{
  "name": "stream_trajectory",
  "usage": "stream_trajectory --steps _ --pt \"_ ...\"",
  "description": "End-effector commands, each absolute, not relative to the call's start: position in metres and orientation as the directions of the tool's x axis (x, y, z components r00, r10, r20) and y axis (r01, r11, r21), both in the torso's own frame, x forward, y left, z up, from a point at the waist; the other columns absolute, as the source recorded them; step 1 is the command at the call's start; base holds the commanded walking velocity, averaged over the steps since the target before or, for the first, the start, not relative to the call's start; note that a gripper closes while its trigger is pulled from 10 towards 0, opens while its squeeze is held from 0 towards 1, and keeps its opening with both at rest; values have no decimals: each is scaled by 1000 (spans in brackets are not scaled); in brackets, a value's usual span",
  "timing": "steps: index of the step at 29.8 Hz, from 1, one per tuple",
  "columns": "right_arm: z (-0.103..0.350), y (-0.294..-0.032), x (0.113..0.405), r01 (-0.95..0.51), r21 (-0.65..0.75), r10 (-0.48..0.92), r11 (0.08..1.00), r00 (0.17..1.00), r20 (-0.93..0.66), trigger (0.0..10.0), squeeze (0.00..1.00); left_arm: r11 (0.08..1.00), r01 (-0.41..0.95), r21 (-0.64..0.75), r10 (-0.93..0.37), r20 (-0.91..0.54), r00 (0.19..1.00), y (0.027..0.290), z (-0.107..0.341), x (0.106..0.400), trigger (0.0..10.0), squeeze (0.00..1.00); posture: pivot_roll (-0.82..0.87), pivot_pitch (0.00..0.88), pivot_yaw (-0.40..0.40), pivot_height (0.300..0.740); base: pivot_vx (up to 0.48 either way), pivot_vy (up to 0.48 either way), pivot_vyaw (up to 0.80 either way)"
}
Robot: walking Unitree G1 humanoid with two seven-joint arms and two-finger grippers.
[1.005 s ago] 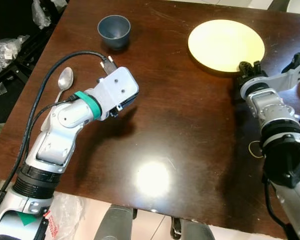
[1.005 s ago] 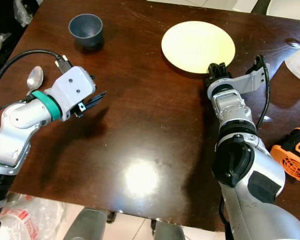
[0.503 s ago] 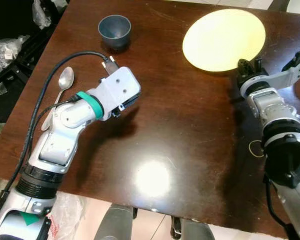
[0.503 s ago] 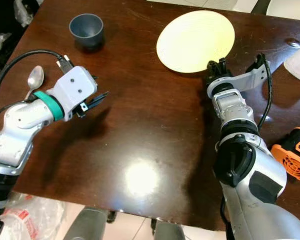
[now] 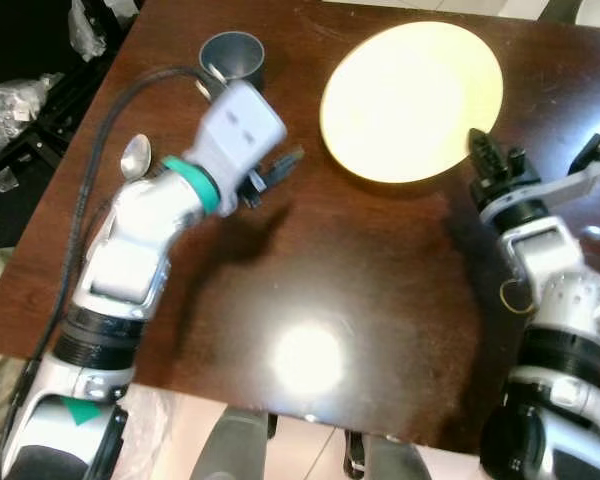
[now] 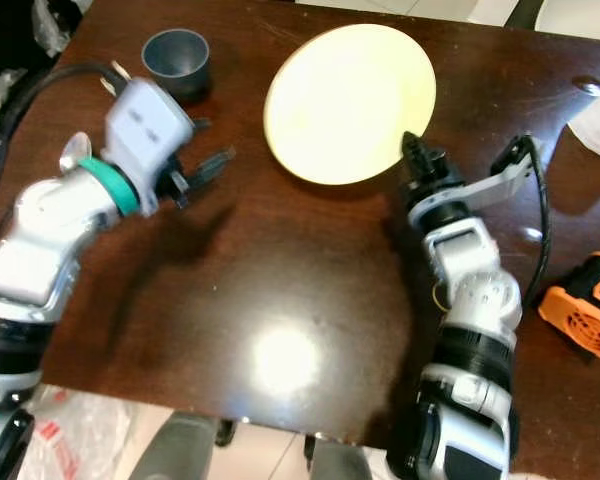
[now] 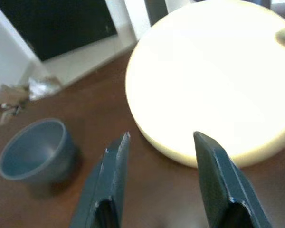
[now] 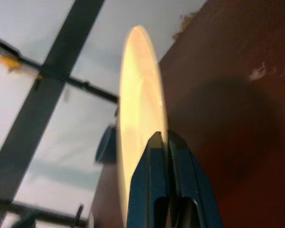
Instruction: Setting the table
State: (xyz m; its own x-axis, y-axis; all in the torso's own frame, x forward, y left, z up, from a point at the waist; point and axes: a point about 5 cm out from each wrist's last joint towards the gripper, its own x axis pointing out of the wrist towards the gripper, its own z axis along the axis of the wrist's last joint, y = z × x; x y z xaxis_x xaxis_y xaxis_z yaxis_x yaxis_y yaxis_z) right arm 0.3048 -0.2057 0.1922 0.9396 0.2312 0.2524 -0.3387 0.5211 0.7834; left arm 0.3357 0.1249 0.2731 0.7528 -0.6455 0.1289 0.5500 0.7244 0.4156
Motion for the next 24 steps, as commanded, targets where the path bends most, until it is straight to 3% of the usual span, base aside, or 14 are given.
stream_trajectory --steps 1,2,5,8,18,19,20,23,24 --pt "191 -195 296 -351 790 279 502 931 236 10000 0 738 563 372 -641 124 757 134 275 338 10000 0 126 114 101 740 0 0 0" --pt "185 -177 273 -347 804 331 484 922 199 10000 0 755 561 341 -631 140 763 143 282 341 10000 0 102 112 92 740 0 0 0" --pt "184 -168 259 -347 810 362 473 915 180 10000 0 762 568 312 -629 145 764 146 283 344 10000 0 79 103 88 740 0 0 0" --pt "174 -156 248 -305 796 403 523 911 84 10000 0 762 584 279 -633 136 762 146 275 342 10000 0 48 84 83 740 0 0 0" --pt "152 -190 249 -136 747 282 650 957 -71 10000 0 742 625 243 -659 95 746 139 258 336 10000 0 22 72 82 740 0 0 0" --pt "149 -192 250 -126 749 281 650 956 -84 10000 604 741 626 241 -660 93 745 138 257 336 10000 0 22 71 83 740 0 0 0" --pt "144 -193 251 -114 749 280 653 955 -99 10000 1000 739 629 242 -663 91 743 136 256 337 10000 0 20 68 86 740 0 0 0" --pt "138 -194 252 -94 748 275 657 954 -122 10000 1000 735 634 241 -667 87 740 134 254 337 10000 0 20 67 87 740 0 0 0" --pt "140 -194 253 -122 747 288 654 953 -97 10000 0 735 635 239 -667 85 740 132 253 338 10000 0 18 65 92 740 0 0 0"
